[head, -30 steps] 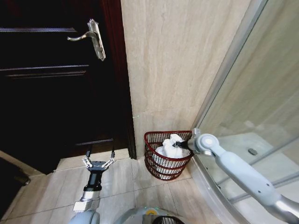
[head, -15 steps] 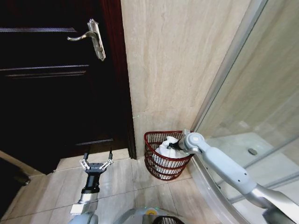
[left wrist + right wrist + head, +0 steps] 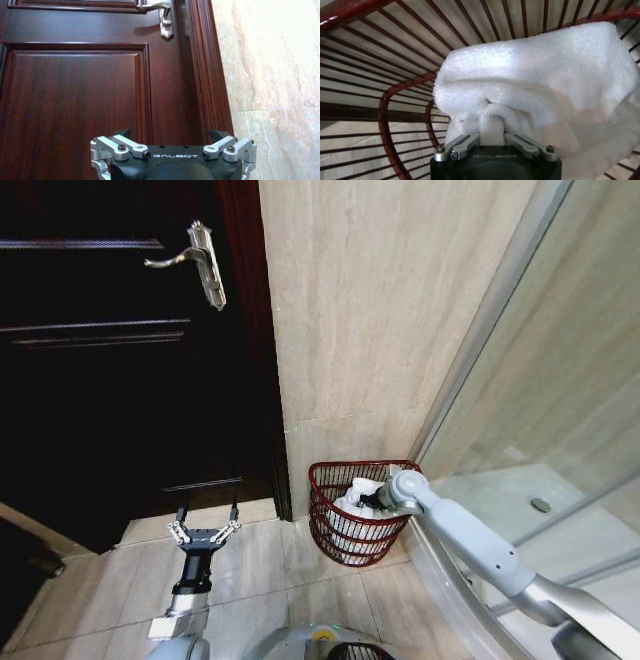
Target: Discard the used towel into the hamper.
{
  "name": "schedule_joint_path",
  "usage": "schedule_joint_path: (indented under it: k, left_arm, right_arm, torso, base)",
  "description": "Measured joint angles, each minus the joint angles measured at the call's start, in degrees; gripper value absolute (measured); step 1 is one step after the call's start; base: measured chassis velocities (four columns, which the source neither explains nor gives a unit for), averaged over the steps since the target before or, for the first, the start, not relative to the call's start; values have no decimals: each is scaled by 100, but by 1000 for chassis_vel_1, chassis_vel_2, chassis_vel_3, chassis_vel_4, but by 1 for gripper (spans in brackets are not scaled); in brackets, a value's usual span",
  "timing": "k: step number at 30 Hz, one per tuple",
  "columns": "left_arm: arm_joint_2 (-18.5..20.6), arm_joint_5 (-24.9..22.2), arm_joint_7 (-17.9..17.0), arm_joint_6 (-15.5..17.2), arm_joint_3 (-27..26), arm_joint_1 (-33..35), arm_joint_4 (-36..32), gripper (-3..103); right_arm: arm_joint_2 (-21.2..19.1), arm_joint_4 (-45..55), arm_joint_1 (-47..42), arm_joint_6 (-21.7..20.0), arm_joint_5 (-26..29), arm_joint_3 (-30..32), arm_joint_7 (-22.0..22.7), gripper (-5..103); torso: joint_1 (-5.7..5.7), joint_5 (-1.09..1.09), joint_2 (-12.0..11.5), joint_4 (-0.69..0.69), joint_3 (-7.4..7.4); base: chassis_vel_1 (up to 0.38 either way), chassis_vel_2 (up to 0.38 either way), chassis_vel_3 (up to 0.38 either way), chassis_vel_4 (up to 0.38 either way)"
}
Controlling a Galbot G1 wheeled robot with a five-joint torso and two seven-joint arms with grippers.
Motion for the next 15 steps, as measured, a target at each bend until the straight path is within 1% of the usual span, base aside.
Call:
schedule_joint_path:
  k: [7, 8, 10, 11, 13, 14, 15]
  left_arm:
    - [0, -27, 0, 5, -4, -5, 2, 100]
    - [0, -35, 1, 6, -8, -6, 2, 100]
    - [0, -53, 3, 11, -18, -8, 2, 100]
    - [0, -53, 3, 11, -18, -8, 2, 100]
    - [0, -84, 5, 36, -22, -13, -1, 100]
    - [0, -84, 5, 36, -22, -13, -1, 100]
    - [0, -90, 6, 46, -22, -19, -3, 100]
  right_arm:
    - [144, -98, 9, 0, -20, 62, 72, 5]
    - [158, -96, -3, 0, -20, 75, 108, 4]
    - [175, -68, -23, 0, -54, 97, 217, 14]
    - [175, -68, -23, 0, -54, 97, 217, 14]
    - [153, 73, -73, 0, -95, 213, 321, 25]
    - [153, 73, -73, 0, -95, 213, 321, 25]
    - [123, 158, -105, 1, -151, 243, 328, 30]
  torso:
    - [0, -1, 0, 0, 0]
    - [0, -1, 0, 0, 0]
    - [0, 0, 0, 1, 0]
    - [0, 0, 0, 1, 0]
    - [0, 0, 0, 2, 0]
    - [0, 0, 0, 2, 0]
    - [0, 0, 0, 1, 0]
  base:
    - [0, 0, 0, 0]
    - [0, 0, 0, 0]
    - [0, 0, 0, 0]
    - [0, 0, 0, 0]
    - [0, 0, 0, 0]
    - [0, 0, 0, 0]
    - [0, 0, 0, 0]
